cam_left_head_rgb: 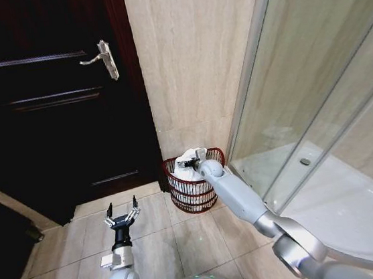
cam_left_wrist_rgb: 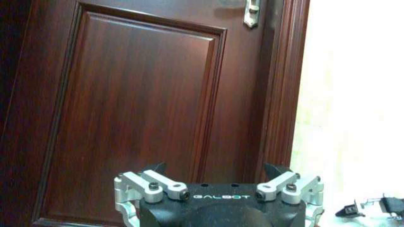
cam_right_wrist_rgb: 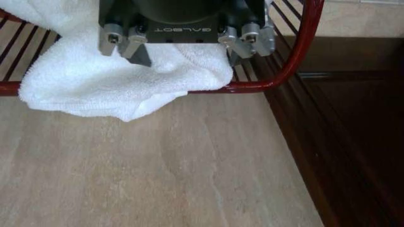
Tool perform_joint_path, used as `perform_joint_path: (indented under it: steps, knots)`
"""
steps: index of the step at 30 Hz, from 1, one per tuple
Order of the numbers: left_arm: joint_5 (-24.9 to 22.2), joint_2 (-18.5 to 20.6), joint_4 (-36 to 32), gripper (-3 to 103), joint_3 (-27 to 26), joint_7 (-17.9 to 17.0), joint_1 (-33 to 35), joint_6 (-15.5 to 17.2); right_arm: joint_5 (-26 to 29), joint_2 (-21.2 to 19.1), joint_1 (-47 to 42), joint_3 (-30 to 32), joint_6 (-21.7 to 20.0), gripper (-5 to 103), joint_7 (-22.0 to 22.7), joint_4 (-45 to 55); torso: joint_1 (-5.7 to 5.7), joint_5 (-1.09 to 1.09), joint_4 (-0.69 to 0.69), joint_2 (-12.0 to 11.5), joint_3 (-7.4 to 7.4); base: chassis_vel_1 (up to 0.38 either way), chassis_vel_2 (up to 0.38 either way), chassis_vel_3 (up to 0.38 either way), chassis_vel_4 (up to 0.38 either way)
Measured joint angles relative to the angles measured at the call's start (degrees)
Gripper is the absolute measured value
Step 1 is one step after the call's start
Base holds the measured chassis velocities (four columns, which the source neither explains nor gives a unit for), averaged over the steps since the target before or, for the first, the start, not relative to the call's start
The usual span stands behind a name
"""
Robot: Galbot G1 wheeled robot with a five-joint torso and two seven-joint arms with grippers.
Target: Discard the used towel into the hamper.
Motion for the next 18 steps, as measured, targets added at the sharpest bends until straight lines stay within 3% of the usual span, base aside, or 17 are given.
perform_joint_path:
  steps: [2,3,6,11,15,17,18]
  knots:
    - [0.0,0.0,-0.1,100,0.0,0.0,0.0,0.1,0.0,0.0,-0.2,0.0,0.0,73,0.1,0.0,0.00,0.00,0.00,0.0,0.00,0.000,0.000,0.000,0.000]
    - [0.0,0.0,-0.1,100,0.0,0.0,0.0,0.1,0.0,0.0,-0.2,0.0,0.0,73,0.1,0.0,0.00,0.00,0.00,0.0,0.00,0.000,0.000,0.000,0.000]
    - [0.0,0.1,-0.3,100,0.1,0.0,-0.1,0.2,-0.1,-0.1,-0.7,-0.1,0.3,56,0.0,0.0,0.00,0.00,0.00,0.0,0.00,0.000,0.000,0.000,0.000]
    - [0.2,0.1,-0.3,100,0.4,0.0,-0.4,0.4,-0.2,-0.4,-1.3,-0.6,1.0,45,0.1,1.0,0.00,0.00,0.00,0.0,0.00,0.000,0.000,0.000,0.000]
    - [0.3,0.0,-0.3,100,0.5,0.0,-0.6,0.5,-0.7,-1.2,-2.5,-1.4,2.1,23,0.5,3.9,0.00,0.00,0.00,0.0,0.00,0.000,0.000,0.000,0.000]
    - [0.3,0.0,-0.3,100,0.5,0.0,-0.6,0.5,-1.1,-1.4,-2.9,-1.4,2.6,23,0.6,4.8,0.00,0.00,0.00,0.0,0.00,0.000,0.000,0.000,0.000]
    - [0.3,0.0,-0.3,100,0.5,0.0,-0.6,0.5,-1.3,-1.6,-3.2,-1.3,3.0,18,0.9,5.9,0.00,0.01,0.00,0.0,0.00,0.000,0.000,0.000,0.000]
